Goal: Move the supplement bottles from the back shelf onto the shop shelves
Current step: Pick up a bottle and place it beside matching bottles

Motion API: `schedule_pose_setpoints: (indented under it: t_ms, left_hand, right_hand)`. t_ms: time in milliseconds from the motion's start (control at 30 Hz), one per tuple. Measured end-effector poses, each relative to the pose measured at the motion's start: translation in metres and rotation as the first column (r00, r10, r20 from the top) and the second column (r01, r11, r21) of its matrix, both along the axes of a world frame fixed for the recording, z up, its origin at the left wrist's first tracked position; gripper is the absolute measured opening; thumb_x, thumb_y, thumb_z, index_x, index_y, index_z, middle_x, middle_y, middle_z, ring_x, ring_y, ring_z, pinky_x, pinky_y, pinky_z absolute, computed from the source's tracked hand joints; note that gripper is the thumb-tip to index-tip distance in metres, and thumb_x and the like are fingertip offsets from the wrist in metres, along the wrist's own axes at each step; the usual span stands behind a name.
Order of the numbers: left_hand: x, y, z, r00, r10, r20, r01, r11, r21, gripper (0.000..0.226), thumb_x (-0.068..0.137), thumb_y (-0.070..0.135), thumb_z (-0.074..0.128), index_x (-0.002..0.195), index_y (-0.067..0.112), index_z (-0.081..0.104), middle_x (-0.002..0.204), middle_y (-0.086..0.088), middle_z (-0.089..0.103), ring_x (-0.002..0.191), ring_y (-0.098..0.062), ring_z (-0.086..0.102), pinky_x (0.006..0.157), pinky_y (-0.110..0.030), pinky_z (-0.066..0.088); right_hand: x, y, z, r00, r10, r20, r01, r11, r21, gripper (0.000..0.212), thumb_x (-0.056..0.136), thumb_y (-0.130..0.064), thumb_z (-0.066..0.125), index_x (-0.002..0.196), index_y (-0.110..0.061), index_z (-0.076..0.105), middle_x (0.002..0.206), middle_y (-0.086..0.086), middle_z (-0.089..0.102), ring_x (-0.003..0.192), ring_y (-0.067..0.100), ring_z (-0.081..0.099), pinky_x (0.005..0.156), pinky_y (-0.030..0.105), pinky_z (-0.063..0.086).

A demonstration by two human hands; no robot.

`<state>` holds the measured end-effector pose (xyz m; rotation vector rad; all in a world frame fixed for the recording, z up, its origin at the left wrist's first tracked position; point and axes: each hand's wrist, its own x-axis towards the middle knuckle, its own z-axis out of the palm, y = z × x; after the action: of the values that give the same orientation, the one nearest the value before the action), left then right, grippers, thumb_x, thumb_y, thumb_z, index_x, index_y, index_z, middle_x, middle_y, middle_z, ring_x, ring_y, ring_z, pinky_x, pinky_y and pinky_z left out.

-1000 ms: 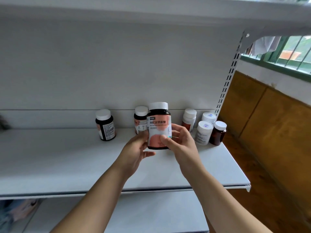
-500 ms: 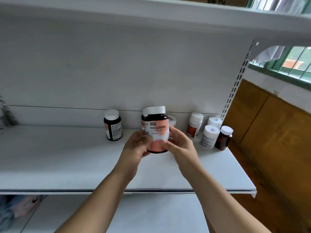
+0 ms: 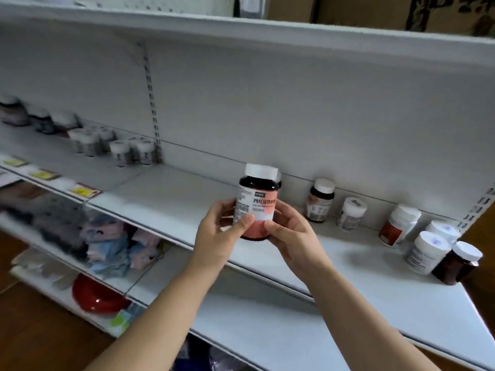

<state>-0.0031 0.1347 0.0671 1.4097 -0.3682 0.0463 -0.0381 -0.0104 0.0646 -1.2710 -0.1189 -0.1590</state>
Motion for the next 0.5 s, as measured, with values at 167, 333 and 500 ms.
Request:
schedule_pose_setpoints:
  t_ms: [167, 333, 500]
  left_hand:
    - [-0.017, 0.087, 0.0, 0.986, 0.164, -0.038, -0.165, 0.986, 0.0, 0.036, 0.07, 0.021, 0.075, 0.102, 0.019, 0.059, 0.098, 0.006, 0.066, 0.084, -0.001, 0.064, 0.08, -0.017, 0.052]
    - [-0.027, 0.186, 0.002, 0.956, 0.285, -0.072, -0.286, 0.958, -0.004, 0.028, 0.083, -0.001, 0.057, 0.104, 0.018, 0.055, 0.094, 0.008, 0.064, 0.075, 0.01, 0.063, 0.069, -0.007, 0.049]
    - [-0.013, 0.303, -0.003, 0.908, 0.403, -0.112, -0.404, 0.915, 0.018, 0.029, 0.084, 0.006, 0.059, 0.106, 0.024, 0.057, 0.102, 0.005, 0.065, 0.097, -0.014, 0.062, 0.092, -0.033, 0.049]
  right_hand:
    - [0.017, 0.08, -0.001, 0.984, 0.179, 0.019, -0.177, 0.981, -0.077, 0.047, 0.068, -0.003, 0.06, 0.113, -0.016, 0.056, 0.106, 0.003, 0.07, 0.104, 0.022, 0.063, 0.092, 0.033, 0.051]
    - [0.04, 0.181, -0.007, 0.95, 0.31, 0.015, -0.306, 0.944, -0.126, 0.051, 0.066, -0.004, 0.066, 0.113, -0.02, 0.057, 0.11, 0.001, 0.069, 0.105, 0.017, 0.064, 0.085, 0.03, 0.052]
    - [0.071, 0.302, -0.006, 0.912, 0.409, 0.021, -0.401, 0.904, -0.149, 0.049, 0.066, 0.003, 0.067, 0.108, -0.021, 0.057, 0.108, 0.0, 0.067, 0.097, 0.007, 0.065, 0.079, 0.021, 0.052]
